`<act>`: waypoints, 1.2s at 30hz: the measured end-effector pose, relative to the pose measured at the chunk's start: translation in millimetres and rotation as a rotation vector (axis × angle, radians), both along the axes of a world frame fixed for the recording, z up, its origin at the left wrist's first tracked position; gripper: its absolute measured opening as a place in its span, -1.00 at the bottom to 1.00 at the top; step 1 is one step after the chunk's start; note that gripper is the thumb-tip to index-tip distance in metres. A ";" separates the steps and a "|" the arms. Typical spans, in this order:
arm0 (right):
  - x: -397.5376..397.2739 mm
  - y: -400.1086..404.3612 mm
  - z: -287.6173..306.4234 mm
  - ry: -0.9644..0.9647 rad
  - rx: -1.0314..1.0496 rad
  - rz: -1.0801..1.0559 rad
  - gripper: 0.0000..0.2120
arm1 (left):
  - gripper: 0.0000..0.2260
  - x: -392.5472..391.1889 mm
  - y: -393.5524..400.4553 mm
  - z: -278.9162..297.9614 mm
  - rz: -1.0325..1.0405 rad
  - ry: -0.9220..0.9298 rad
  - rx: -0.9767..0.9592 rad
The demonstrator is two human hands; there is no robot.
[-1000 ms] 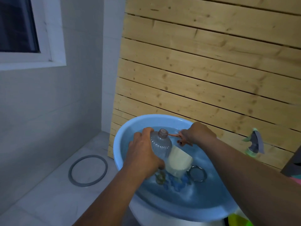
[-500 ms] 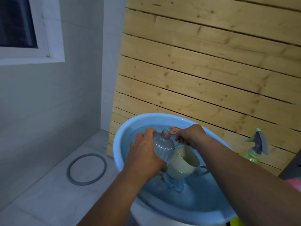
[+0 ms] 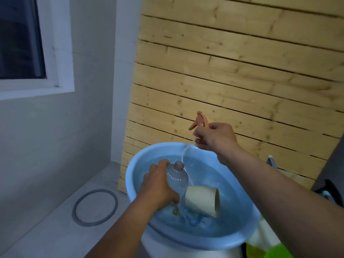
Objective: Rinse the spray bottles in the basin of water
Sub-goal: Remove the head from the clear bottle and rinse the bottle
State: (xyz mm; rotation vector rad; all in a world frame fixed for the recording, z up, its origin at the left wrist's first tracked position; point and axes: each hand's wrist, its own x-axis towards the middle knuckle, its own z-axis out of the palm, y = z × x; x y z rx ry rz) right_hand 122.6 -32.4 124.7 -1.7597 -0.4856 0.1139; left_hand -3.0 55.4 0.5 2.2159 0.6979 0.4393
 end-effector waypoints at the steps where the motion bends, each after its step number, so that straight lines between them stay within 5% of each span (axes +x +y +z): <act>1: -1.4 -2.7 8.1 -0.018 0.018 -0.001 -0.92 | -0.08 -0.1 -0.1 0.0 0.000 -0.001 -0.007; 9: -22.4 -23.2 53.8 -0.097 0.117 0.047 -0.91 | -0.12 -1.2 -1.3 0.1 0.027 -0.018 -0.055; 20: -30.6 -32.7 34.6 -0.115 0.132 0.066 -0.91 | -0.23 0.3 -1.2 -1.8 0.029 -0.065 -0.090; 36: -36.7 -26.0 -36.9 -0.132 -0.224 0.220 -0.80 | -0.20 2.1 1.2 -4.3 -0.022 -0.140 -0.135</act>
